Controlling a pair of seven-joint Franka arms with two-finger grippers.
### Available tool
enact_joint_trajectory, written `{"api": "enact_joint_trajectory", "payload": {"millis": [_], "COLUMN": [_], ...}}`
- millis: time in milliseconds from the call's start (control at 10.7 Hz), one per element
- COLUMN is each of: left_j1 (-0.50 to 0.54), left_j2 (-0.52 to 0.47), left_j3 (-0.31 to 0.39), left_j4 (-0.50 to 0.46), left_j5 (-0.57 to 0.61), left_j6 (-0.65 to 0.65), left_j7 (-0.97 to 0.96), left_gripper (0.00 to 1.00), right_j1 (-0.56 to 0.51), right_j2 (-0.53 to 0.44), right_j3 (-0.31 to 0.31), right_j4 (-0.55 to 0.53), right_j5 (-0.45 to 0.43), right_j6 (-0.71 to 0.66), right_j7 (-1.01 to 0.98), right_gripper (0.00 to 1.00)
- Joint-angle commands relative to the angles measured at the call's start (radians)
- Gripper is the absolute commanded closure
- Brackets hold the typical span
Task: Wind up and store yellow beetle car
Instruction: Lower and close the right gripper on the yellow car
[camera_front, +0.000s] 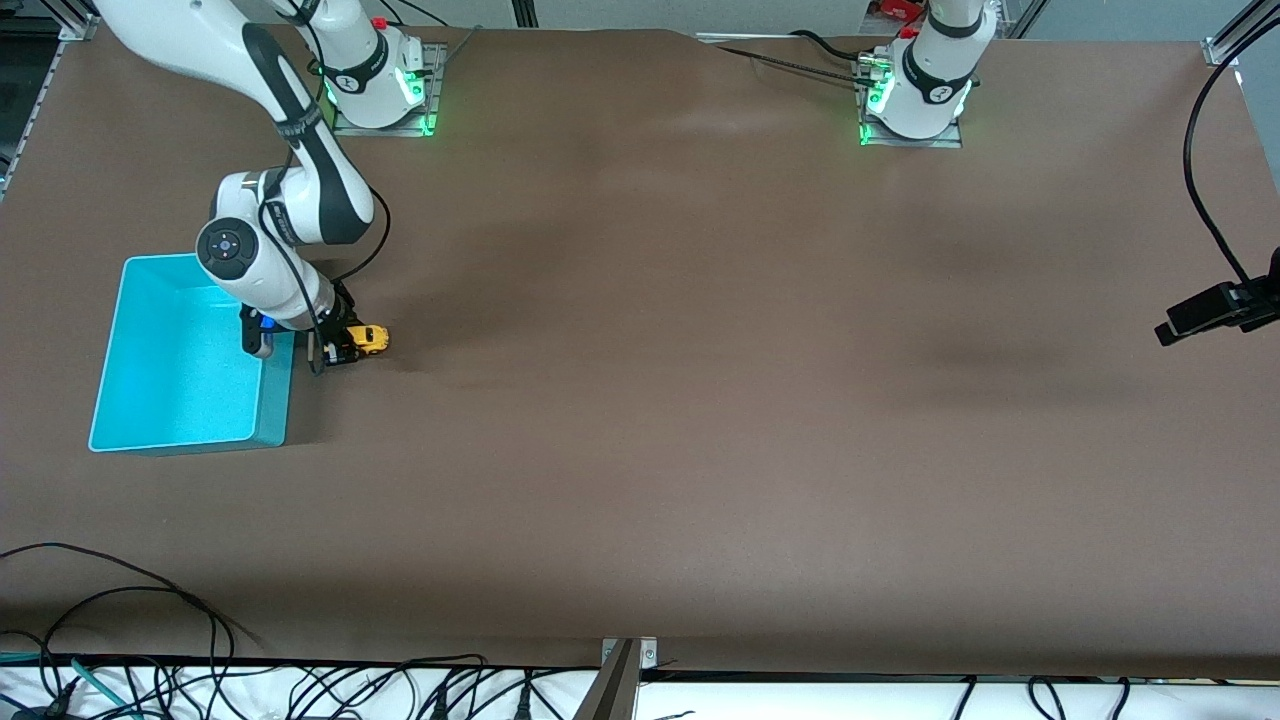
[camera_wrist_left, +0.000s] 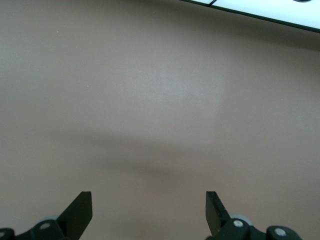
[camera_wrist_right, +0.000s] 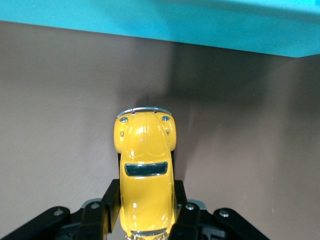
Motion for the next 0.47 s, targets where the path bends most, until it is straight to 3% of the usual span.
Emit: {"api": "enact_joint_trajectory", "payload": {"millis": [0,187,374], "left_j1": [0.012,0.015,0.024], "left_j2": [0.001,0.018,0.016], "left_j3": [0.001,0.001,0.001], "left_j4": [0.01,0.011,0.011], "left_j5": [-0.024,-0.024,-0.023], "left_j6": [-0.007,-0.006,-0.006], "left_j7": [0.027,0.027,0.027], "left_gripper": [0.0,0.0,0.0], "right_j1": [0.015,0.013,0.006], "right_j2": [-0.073,-0.074,-0.108], "right_j3": [0.003,-0.006,-0.07], "right_j4": [0.145,0.267,0.275], "right_j5": [-0.05,-0.05,-0.051], "right_j6": [-0.309,-0.519,-0.576], "right_j7": [-0.05,-0.266,-0.502], "right_gripper": [0.84,0.84,0.84]}}
